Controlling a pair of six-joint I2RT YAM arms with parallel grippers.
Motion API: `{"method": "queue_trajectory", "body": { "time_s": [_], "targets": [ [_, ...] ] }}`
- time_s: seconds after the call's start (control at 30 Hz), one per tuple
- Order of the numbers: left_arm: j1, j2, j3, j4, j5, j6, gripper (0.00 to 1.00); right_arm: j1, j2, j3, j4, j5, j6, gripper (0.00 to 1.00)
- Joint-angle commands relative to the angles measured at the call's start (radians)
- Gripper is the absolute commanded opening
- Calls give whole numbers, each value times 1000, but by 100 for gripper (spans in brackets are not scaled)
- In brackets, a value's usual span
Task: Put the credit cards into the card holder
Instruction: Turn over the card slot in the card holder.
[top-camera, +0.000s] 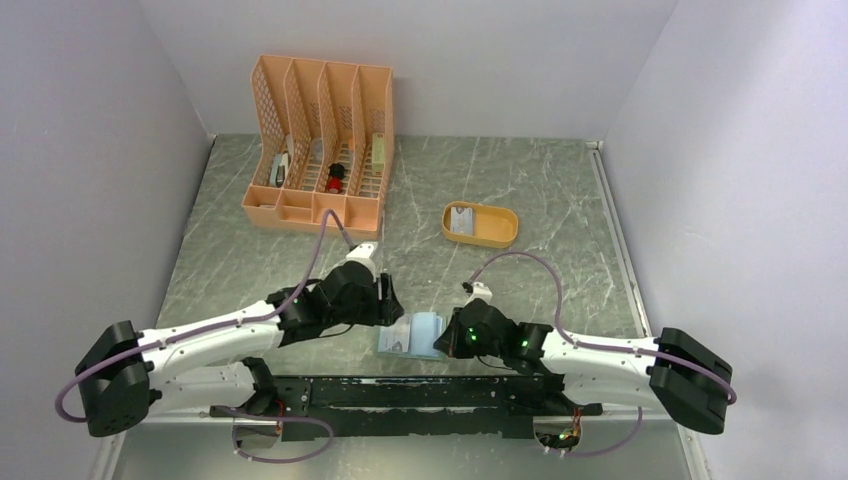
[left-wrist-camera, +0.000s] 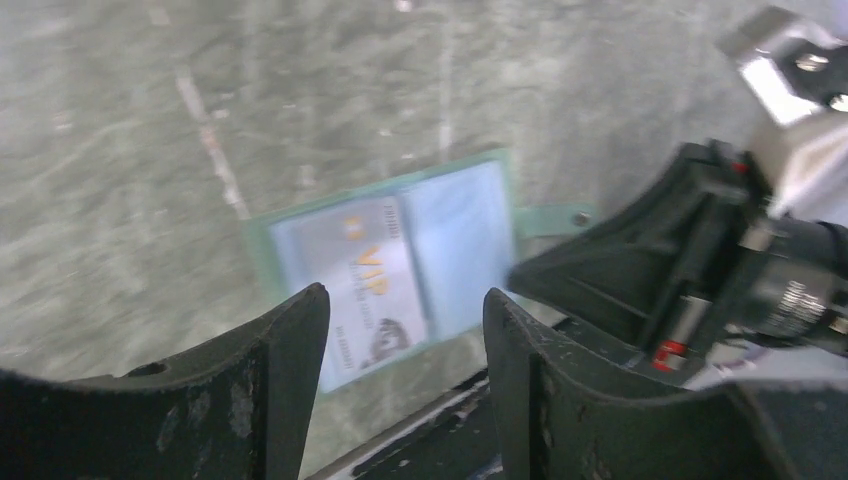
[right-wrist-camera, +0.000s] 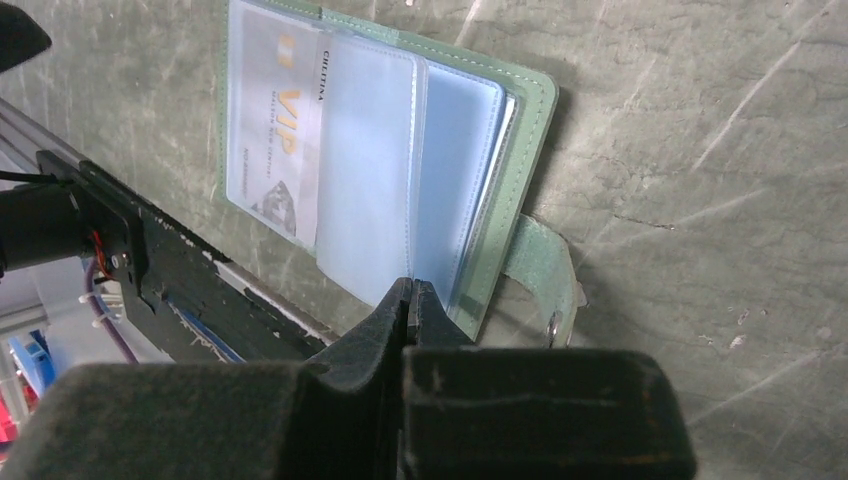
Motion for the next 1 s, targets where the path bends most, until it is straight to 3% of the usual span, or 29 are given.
{"method": "queue_trajectory", "body": {
  "time_s": [0.0,0.1,0.23,0.47,0.7,0.9,0.97],
  "targets": [
    [-36,75,10,190,178,40,63,-7,6,24,0,21,-24,0],
    [-82,188,62,189,171,61,64,-8,11,26,6,14,-31,1],
    [-97,298,84,215,167,65,63,-11,-4,22,19,0,-37,11],
    [-98,349,81,147,66,36,56,-18,-48,7,10,4,-10,28],
    [-97,336,31,142,35,9,53,-62,-86,-41,88,-52,19,24],
    [-98,321,19,140,29,-7,52,-89,-34,-31,183,-145,1,25],
    [-97,307,18,132,17,-14,52,-89,-21,-20,201,-156,-4,21]
  ]
}}
